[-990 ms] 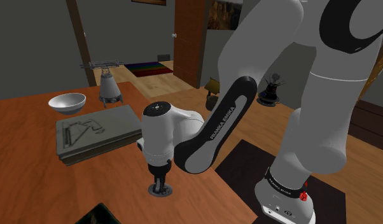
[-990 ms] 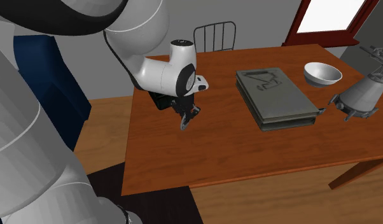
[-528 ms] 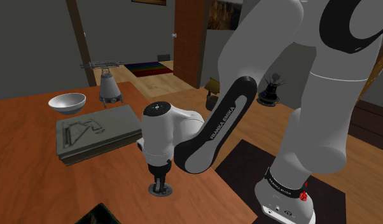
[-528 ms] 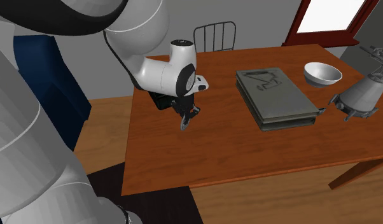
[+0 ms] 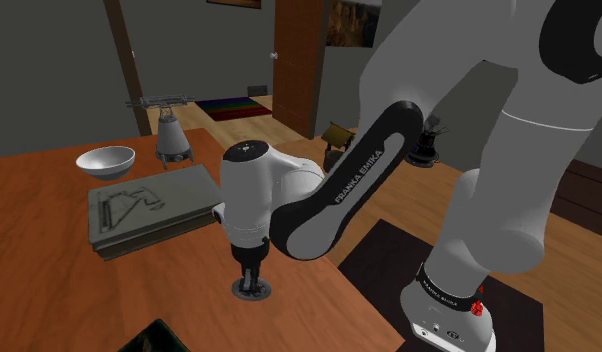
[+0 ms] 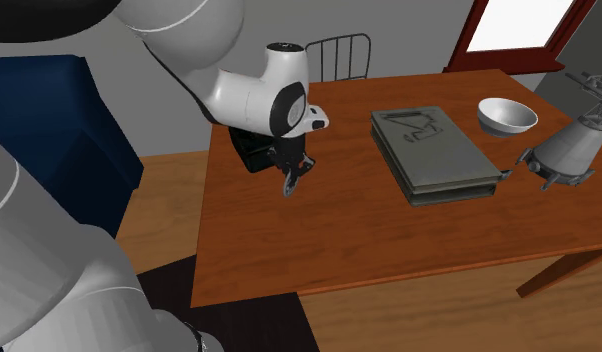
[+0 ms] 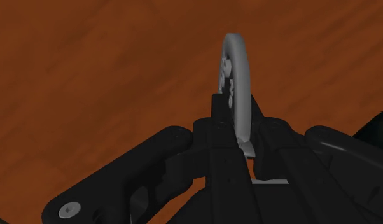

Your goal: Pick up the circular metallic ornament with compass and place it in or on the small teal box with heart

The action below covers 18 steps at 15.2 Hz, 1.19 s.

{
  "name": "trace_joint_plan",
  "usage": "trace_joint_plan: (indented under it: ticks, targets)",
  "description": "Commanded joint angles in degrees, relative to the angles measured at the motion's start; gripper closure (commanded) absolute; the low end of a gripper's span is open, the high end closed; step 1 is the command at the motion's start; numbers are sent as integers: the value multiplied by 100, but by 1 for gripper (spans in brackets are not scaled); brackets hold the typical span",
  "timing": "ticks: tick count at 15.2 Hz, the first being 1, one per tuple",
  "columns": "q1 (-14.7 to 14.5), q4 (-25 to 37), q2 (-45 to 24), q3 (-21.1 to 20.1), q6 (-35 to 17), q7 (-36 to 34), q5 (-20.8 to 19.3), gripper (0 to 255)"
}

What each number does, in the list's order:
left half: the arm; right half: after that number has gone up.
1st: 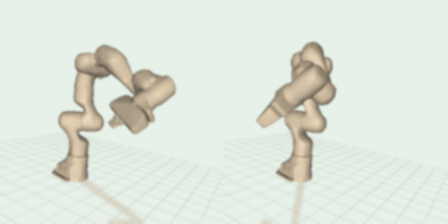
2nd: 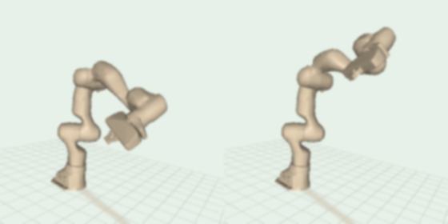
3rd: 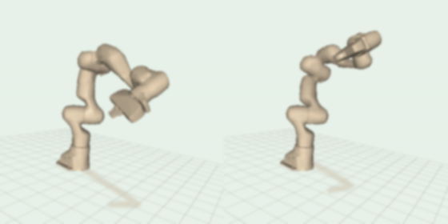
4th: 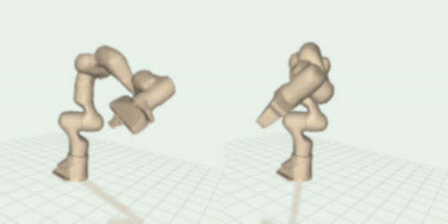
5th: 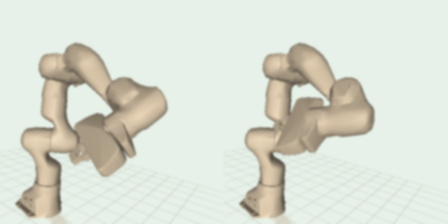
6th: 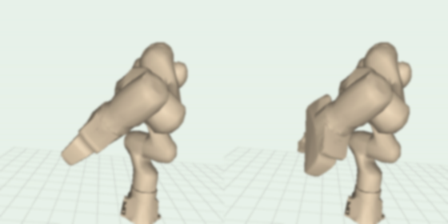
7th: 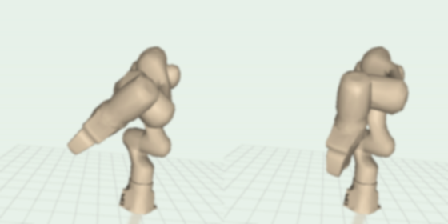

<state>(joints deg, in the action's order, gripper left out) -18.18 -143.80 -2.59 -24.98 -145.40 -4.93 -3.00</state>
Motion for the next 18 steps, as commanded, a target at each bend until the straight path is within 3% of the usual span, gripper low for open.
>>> trace_joint_plan:
  ticks: [1,18]
  targets:
    - [7,12,178,-17,174,109,143,255]
    - [-59,438,1277,64,1610,585,763,255]
